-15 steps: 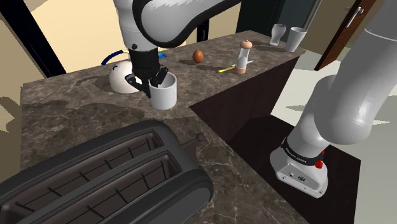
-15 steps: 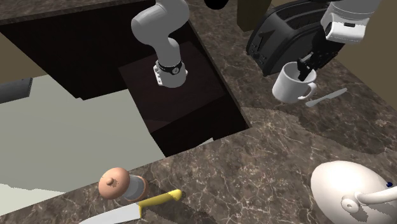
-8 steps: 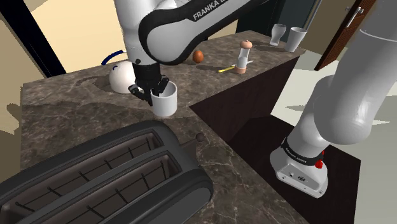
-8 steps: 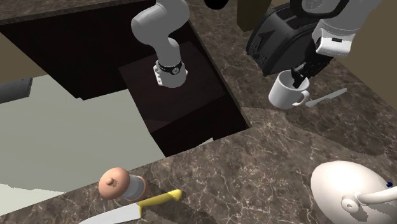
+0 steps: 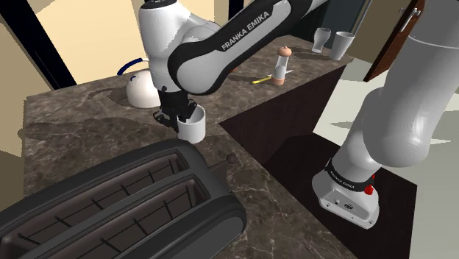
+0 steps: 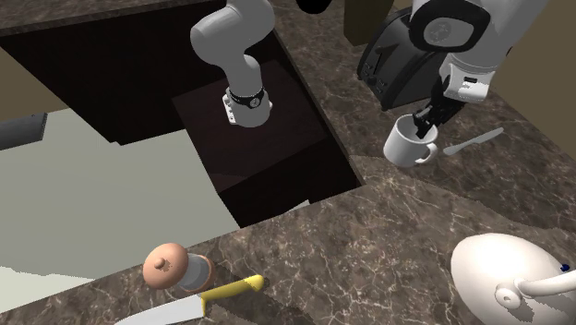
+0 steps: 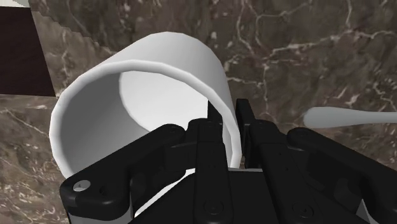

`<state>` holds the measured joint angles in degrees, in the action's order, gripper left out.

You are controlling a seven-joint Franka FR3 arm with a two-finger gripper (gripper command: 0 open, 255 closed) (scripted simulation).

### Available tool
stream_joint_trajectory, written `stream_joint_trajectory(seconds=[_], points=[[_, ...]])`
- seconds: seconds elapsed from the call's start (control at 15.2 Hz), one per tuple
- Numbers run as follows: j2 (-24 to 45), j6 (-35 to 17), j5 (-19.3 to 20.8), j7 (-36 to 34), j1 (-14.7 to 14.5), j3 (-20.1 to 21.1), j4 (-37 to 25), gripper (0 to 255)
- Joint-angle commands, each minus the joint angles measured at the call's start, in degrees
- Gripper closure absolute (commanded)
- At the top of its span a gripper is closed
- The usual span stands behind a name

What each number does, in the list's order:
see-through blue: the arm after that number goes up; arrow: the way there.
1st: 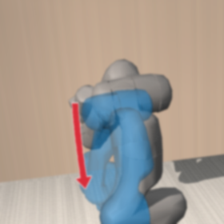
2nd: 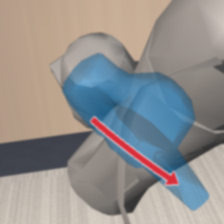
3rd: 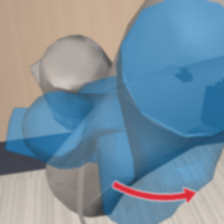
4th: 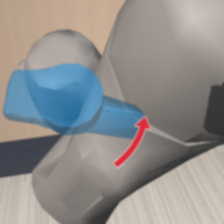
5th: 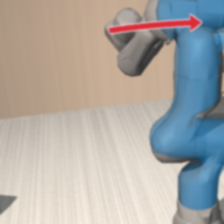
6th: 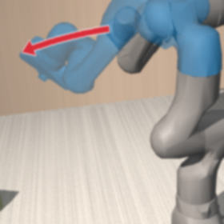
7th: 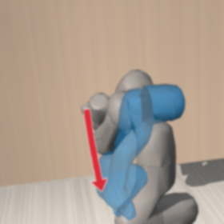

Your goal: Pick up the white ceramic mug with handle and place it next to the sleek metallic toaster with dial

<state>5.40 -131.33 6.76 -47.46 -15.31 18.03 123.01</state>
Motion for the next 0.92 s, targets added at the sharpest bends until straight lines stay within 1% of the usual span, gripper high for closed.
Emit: stream_joint_trajectory(seconds=[0.0,0.53,0.59,0.86], points=[[1.0,-1.5,0.5,-0.5,-0.1,-0.1,0.5,255],[1.0,-1.5,0.5,-0.5,-0.1,-0.1,0.5,255],[0.9,-1.5,0.5,-0.5,-0.1,-0.1,0.5,0],[1.0,-1.5,0.6,-0.5,-0.1,-0.1,0.5,0]])
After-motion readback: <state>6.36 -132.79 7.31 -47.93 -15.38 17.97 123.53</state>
